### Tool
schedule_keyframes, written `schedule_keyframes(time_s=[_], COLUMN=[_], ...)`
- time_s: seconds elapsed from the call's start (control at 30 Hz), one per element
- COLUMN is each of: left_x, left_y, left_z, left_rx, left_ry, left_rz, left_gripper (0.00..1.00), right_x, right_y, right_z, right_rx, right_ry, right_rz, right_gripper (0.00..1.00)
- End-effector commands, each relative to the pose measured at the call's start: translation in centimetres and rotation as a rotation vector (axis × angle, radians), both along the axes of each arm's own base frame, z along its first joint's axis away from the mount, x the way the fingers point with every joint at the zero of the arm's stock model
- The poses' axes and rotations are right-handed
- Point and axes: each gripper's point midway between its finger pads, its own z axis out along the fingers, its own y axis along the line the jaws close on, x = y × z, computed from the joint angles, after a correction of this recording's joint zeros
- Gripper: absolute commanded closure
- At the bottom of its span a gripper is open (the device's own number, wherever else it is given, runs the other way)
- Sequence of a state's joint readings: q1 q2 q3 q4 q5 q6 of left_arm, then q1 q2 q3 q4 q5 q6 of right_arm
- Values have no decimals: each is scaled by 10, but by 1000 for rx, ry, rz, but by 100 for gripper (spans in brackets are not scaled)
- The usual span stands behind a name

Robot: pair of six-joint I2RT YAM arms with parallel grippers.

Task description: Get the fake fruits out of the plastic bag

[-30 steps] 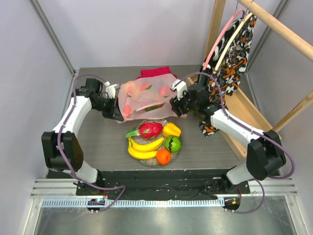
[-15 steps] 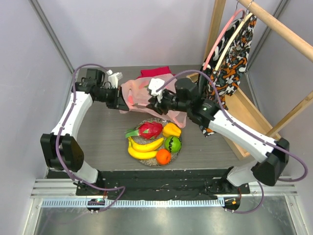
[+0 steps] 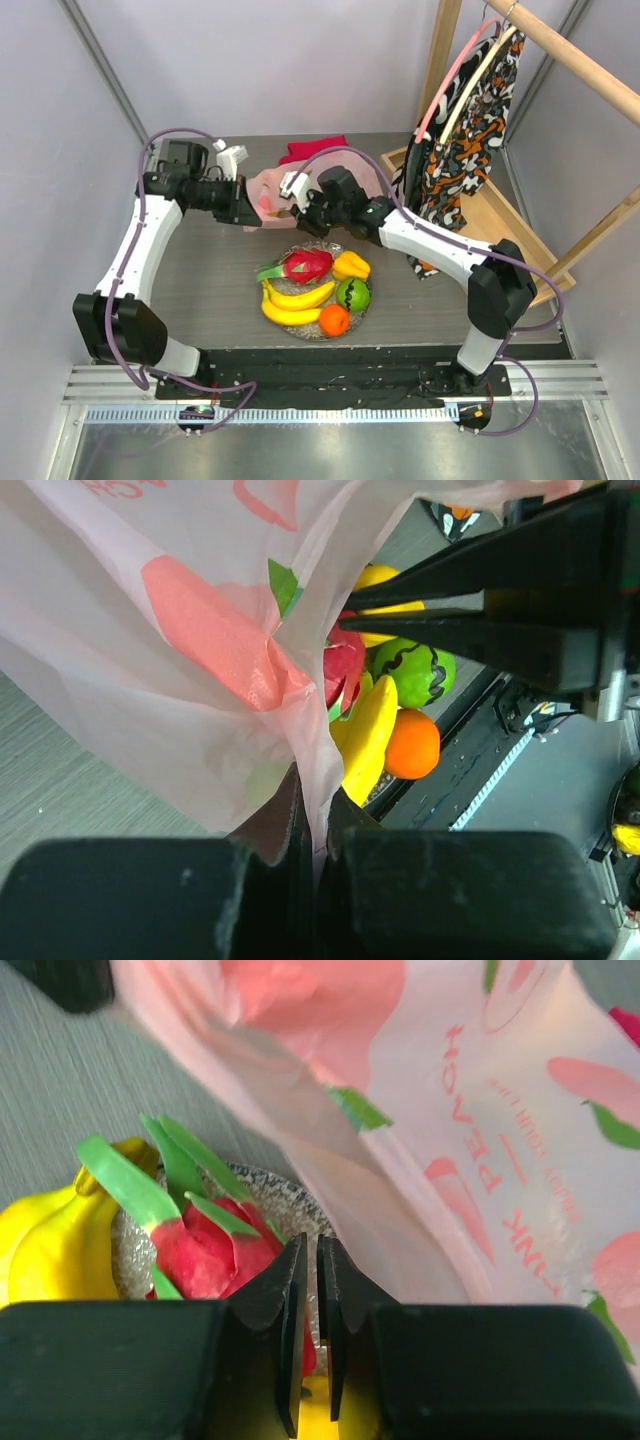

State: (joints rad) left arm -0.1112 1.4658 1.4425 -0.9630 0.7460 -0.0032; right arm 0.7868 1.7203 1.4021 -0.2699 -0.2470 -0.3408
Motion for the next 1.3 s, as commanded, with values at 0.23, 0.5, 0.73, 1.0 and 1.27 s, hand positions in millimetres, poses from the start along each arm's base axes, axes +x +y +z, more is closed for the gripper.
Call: schedule_keyframes(time_s=[0.23,0.5,0.73,1.0,1.27], left_x=[-13,-18,-18,-36,-58], left_y=[-3,-2,-2,-1,-7], left_z=[-8,-6,-7,-15,-33], left_rx=[-1,2,-3,4,-7], left_ry=[8,-5,2,21,74], left_rz=[-37,-38,-38,-60,-107], left_gripper=[100,100,100,100,100], right_x=[7,16,29,122,139], right_y=[11,15,17,-10,-34], right_z=[61,36,16,-4,-37], right_rx=[122,71,22,0,-93], right_ry=[-50,-37,-31,-92,-37], right_rz=[-2,-1,-28,-323,-336], right_gripper=[84,85,86,83,51])
